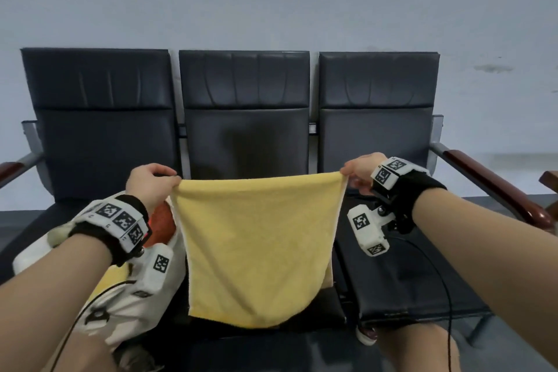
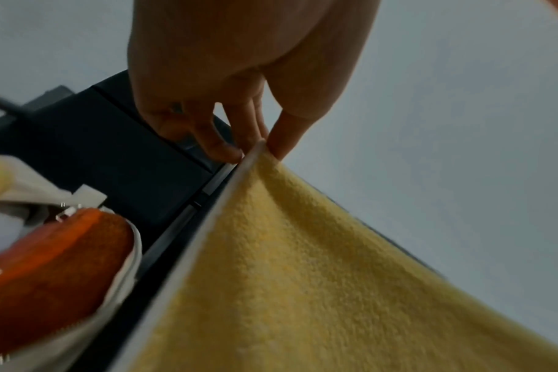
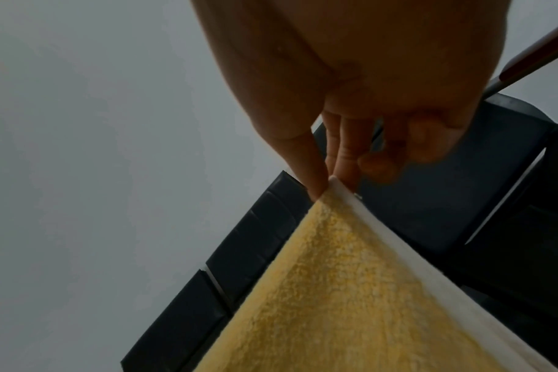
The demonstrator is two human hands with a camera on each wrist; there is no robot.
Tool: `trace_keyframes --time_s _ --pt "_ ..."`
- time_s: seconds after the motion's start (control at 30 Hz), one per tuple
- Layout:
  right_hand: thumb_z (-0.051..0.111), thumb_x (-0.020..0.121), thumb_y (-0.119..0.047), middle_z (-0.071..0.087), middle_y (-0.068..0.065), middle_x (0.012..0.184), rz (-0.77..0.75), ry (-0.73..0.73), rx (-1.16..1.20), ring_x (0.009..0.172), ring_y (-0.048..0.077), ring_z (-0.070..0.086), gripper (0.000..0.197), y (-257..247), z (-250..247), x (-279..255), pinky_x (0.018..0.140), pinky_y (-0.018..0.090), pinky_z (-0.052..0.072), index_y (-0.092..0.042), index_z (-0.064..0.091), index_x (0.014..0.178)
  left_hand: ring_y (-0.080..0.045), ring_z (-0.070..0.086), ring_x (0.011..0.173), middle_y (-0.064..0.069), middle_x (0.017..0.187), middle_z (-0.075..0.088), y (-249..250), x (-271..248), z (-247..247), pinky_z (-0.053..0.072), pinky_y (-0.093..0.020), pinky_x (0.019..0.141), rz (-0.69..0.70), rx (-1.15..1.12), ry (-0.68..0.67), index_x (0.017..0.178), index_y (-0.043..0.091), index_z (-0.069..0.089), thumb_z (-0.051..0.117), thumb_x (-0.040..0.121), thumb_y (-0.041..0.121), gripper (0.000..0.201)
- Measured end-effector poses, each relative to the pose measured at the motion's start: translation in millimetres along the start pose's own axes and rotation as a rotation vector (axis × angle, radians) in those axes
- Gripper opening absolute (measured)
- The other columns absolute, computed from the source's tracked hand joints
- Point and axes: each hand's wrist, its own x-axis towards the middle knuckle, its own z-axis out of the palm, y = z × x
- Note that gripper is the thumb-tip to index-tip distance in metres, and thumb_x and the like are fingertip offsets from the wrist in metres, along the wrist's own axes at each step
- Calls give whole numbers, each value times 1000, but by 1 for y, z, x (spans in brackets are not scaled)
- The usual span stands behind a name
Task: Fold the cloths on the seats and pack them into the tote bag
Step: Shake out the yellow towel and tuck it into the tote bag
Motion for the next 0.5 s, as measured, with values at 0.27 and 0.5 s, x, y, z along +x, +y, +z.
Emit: trace_keyframes --time_s 0.27,0.5 --pt "55 95 -7 58 11 89 -57 -1 446 50 17 66 7 -70 8 26 58 32 47 -7 60 91 -17 54 51 -6 72 57 67 57 22 40 -29 55 -139 -373 -119 103 14 66 59 93 16 12" --pt "61 87 -12 54 8 64 -150 137 473 47 19 49 10 -76 4 32 50 26 39 -12 60 76 -15 58 50 -3 80 65 75 58 14 42 -27 53 -10 -473 -170 112 20 63 52 97 28 20"
